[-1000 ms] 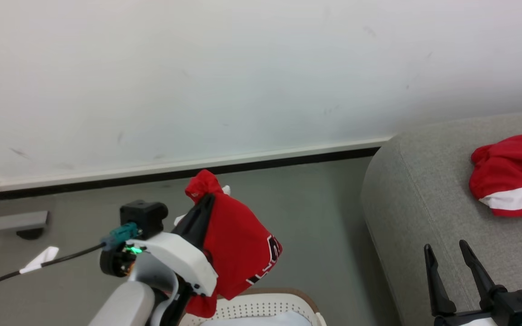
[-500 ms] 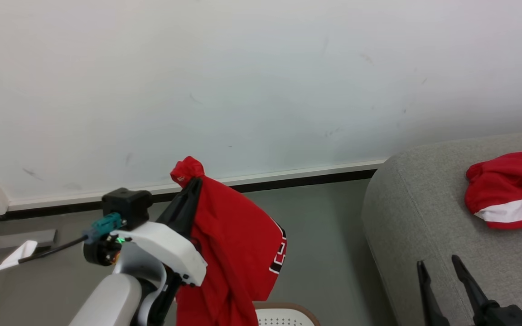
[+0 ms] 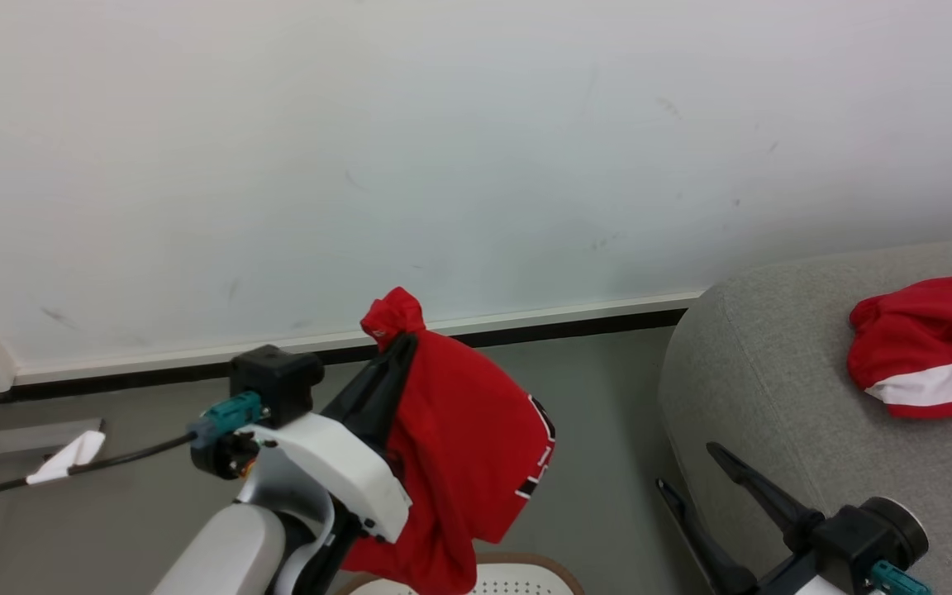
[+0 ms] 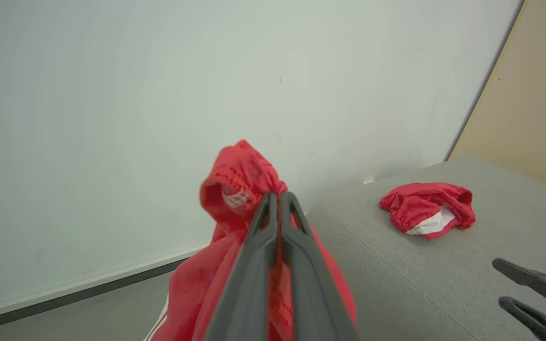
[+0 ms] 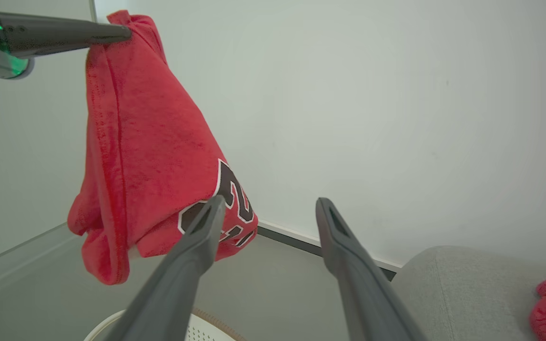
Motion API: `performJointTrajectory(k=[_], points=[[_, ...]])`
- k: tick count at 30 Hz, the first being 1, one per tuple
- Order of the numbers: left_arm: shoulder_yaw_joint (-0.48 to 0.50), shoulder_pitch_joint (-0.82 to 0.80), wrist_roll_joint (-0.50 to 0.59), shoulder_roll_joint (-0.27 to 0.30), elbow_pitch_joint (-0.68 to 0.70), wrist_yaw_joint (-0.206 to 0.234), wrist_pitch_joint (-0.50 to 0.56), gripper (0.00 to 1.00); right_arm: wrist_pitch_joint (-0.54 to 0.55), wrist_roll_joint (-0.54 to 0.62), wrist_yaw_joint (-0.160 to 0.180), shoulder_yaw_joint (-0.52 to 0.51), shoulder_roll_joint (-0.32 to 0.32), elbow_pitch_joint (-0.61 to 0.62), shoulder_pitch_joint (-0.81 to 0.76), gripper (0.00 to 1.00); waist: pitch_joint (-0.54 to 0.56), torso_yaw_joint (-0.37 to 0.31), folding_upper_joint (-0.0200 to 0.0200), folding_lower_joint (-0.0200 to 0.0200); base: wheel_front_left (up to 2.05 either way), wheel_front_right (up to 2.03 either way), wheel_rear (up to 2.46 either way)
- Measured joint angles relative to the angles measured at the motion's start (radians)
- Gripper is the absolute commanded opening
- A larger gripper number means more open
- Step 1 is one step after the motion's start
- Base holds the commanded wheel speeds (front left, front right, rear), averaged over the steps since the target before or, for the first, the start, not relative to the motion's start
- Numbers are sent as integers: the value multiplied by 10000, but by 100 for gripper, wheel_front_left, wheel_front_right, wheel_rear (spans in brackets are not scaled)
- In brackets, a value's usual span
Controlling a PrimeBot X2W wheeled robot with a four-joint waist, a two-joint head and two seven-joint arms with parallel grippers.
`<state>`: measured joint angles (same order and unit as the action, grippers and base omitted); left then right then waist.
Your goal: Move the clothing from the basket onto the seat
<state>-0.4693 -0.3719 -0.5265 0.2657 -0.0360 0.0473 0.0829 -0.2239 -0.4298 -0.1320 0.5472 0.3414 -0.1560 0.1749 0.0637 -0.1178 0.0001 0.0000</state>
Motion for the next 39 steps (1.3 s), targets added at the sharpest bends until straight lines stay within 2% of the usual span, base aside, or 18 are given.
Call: performJointTrajectory(k=[1, 7, 11, 15, 23, 25, 26, 30, 39], points=[[0, 0, 0, 0, 0, 0, 0, 0, 0, 0, 0, 0, 0, 0, 0, 100, 0, 0, 0, 0, 0, 0, 0], [-393, -93, -17, -134, 109, -293, 96, 0, 464, -1306, 0, 2171, 1333, -19, 1635, 100, 3, 163, 0, 0, 0, 0, 0], [-652, -163, -29, -293, 161, -447, 140, 0, 612, -1960, 2, 3710, 1599, -320, 2695, 100, -4, 301, 0, 0, 0, 0, 0], [-961, -239, -31, -428, 209, -616, 230, 0, 679, -2472, 0, 5072, 1501, -957, 3795, 100, 9, 442, 0, 0, 0, 0, 0], [-1492, -355, -113, -803, 334, -872, 401, 0, 573, -4213, 2, 6953, 197, -2713, 4907, 100, 91, 767, 0, 0, 0, 0, 0], [-1580, -399, -121, -872, 303, -909, 405, 0, 575, -4426, 0, 7135, -15, -3032, 5032, 21, 97, 882, 0, 0, 0, 0, 0], [-1615, -419, -121, -888, 259, -922, 408, 0, 497, -4479, 2, 7185, -90, -3139, 5056, 0, 99, 940, 0, 0, 0, 0, 0], [-1624, -441, -121, -865, 82, -907, 431, 0, 136, -4815, 0, 7288, -324, -3465, 5155, 0, 110, 1089, -1, 0, 0, 0, 0], [-1630, -488, -35, -798, -291, -790, 228, 0, -253, -5223, 0, 7313, -257, -3737, 5313, 0, 145, 1152, 0, 0, 0, 0, 0]])
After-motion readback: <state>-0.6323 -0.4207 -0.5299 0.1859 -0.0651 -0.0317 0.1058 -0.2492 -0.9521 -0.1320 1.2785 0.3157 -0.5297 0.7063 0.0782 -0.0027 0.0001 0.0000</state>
